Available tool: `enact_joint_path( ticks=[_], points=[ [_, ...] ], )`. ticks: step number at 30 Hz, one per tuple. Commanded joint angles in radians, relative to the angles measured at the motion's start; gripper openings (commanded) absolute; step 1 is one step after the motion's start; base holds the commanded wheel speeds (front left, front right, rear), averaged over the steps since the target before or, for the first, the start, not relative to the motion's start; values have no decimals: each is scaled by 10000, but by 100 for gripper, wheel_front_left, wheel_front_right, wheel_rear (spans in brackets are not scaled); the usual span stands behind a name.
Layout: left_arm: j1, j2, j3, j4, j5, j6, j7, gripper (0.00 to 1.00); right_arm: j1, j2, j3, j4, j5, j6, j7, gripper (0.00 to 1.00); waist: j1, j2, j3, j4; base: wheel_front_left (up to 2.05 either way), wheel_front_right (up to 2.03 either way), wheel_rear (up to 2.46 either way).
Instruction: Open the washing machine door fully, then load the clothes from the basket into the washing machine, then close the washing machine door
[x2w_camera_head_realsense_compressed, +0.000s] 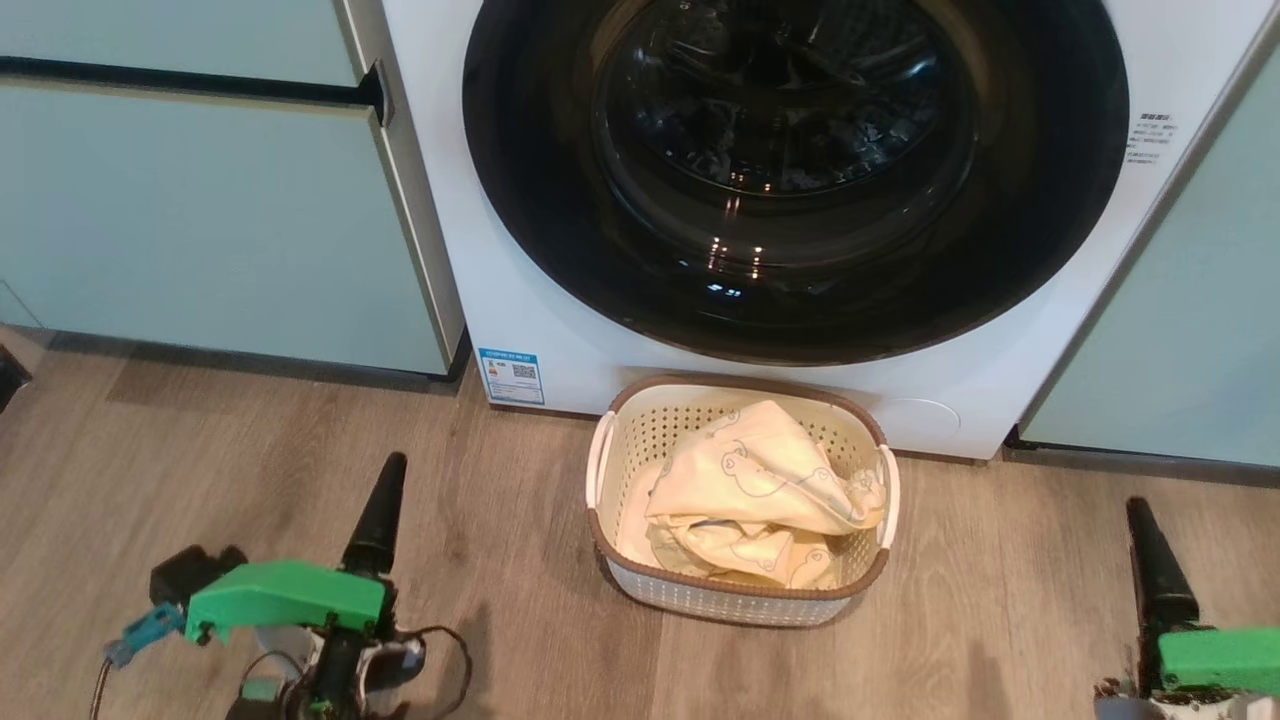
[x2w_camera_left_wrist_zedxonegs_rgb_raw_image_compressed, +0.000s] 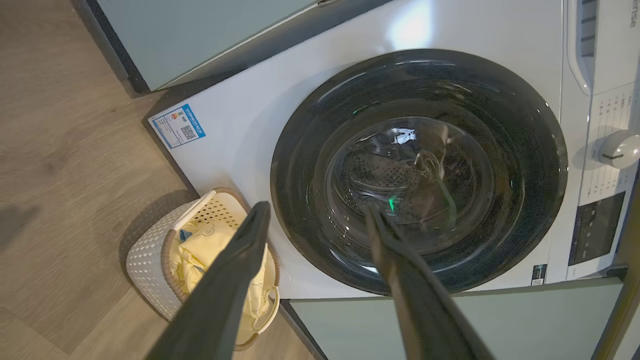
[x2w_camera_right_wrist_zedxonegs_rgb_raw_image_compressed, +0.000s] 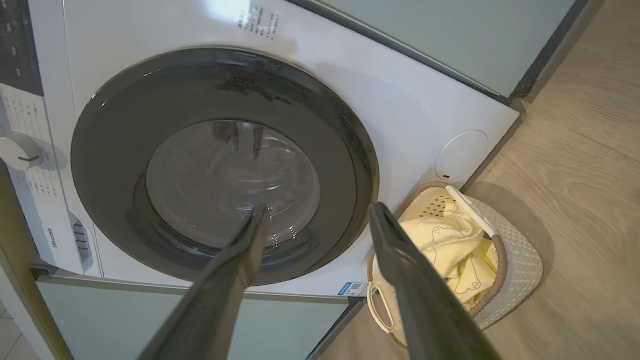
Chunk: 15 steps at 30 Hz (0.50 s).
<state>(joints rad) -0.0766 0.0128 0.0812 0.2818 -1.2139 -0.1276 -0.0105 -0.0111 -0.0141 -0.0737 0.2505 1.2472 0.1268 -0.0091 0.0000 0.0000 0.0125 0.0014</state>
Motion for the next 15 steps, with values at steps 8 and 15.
enact_joint_path(
  ticks=[8, 15],
  points=[
    [-709, 154, -12, -650, 1451, -20, -307, 100, -686, -171, 238, -557, -1521, 17, -316, 100, 0, 0, 22, 10, 0, 0, 0],
    [-848, 175, 12, -839, 2539, -21, -513, 100, -800, -189, 407, -807, -3032, 19, -523, 100, 0, 0, 45, 11, 0, 0, 0]
  ],
)
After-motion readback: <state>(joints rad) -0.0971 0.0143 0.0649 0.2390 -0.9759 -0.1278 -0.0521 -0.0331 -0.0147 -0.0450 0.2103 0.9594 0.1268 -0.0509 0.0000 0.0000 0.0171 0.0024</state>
